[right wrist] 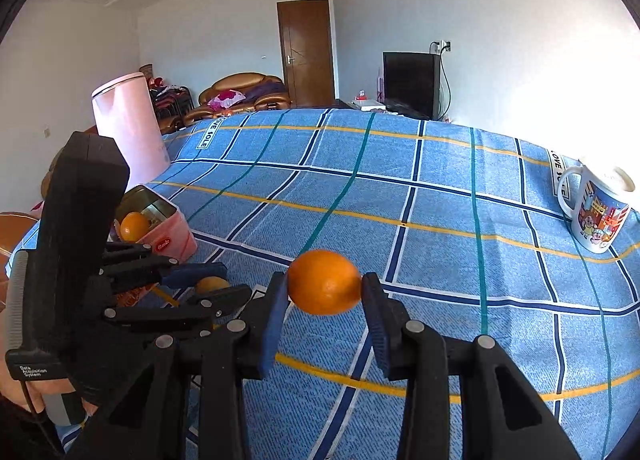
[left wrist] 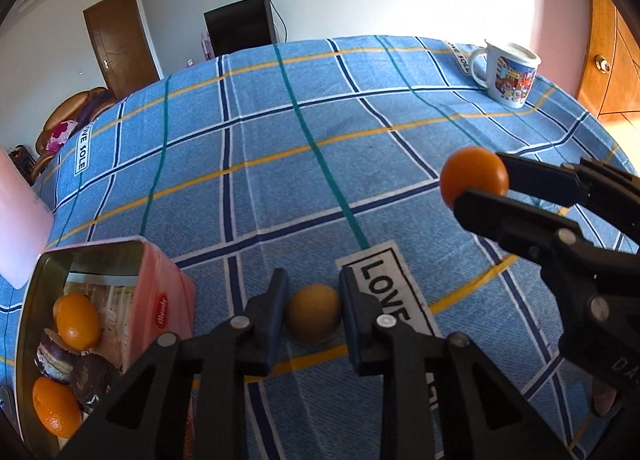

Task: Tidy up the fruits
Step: 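Grasp another orange with the right tool while the left tool grasps a small yellow fruit, then carry the orange and yellow fruit into the tin box and open both tools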

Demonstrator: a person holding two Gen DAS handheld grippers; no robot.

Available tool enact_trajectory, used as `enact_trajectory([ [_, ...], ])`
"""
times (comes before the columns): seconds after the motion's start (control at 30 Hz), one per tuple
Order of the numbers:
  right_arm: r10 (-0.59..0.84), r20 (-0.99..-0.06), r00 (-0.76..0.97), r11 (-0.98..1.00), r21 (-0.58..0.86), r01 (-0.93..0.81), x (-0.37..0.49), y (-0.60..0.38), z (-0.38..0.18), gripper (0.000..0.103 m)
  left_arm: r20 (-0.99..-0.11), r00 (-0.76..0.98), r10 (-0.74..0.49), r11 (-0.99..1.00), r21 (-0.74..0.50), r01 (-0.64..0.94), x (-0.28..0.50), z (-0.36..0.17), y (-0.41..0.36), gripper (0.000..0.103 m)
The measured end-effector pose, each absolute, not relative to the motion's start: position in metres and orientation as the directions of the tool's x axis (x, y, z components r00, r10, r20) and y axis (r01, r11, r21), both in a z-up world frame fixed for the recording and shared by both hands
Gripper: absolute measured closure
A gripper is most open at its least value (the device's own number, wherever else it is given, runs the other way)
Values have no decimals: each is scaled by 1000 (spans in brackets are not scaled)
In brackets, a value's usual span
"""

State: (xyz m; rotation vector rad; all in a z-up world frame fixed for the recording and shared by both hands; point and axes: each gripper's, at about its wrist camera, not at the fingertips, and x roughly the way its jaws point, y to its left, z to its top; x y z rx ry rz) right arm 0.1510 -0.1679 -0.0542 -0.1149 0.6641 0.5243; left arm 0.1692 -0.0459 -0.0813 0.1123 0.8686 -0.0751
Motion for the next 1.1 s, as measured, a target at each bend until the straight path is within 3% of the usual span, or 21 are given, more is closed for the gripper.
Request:
enact_trajectory([
  [1.1,502,-454,736,840,52,-540,108,-139,-32,63,-470,881,42,998,52,-20,85,-28,-5,76],
])
